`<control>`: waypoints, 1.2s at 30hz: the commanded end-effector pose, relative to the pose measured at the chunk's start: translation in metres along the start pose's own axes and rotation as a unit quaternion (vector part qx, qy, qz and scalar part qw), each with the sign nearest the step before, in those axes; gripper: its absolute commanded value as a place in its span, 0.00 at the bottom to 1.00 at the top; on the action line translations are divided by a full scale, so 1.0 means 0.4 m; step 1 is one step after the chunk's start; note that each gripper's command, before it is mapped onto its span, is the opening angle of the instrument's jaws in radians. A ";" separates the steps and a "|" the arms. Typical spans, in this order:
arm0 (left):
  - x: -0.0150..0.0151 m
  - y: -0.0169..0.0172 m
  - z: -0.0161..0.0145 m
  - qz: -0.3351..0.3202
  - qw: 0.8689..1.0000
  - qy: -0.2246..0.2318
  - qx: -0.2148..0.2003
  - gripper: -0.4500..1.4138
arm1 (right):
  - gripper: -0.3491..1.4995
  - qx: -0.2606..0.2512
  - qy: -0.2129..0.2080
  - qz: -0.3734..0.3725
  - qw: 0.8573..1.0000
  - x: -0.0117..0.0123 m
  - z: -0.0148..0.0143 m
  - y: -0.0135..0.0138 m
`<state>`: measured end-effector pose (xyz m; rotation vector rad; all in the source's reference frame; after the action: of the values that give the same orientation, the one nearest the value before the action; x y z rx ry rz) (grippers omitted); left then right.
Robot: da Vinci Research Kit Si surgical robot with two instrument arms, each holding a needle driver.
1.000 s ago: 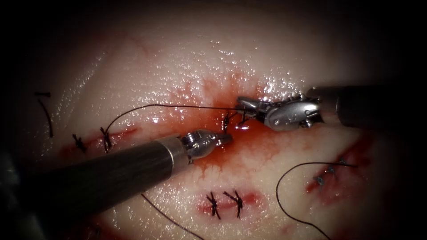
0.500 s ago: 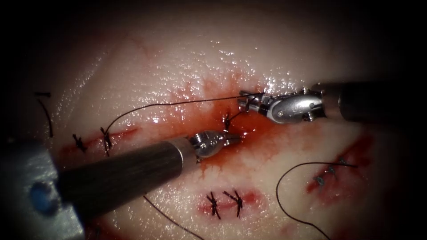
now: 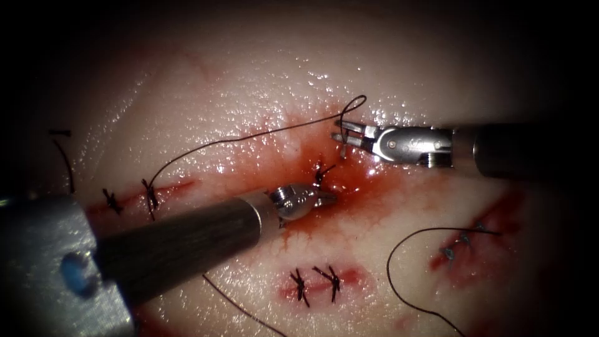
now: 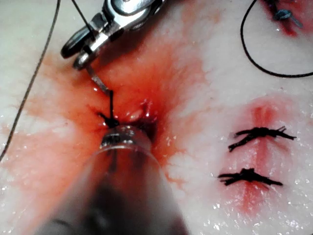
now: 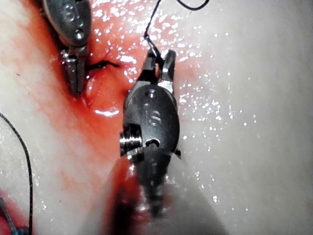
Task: Wound Closure
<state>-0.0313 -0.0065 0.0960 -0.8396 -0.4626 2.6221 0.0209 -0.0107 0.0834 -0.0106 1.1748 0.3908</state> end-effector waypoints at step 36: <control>-0.0012 -0.0021 -0.0035 0.005 1.000 -0.003 0.003 0.15 | 0.00 0.123 -0.006 0.531 0.838 -0.0087 0.0053 0.0006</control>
<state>-0.0293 -0.0057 0.0948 -0.8309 -0.4519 2.6344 0.0208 -0.0110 0.0870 0.9280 1.1139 1.2235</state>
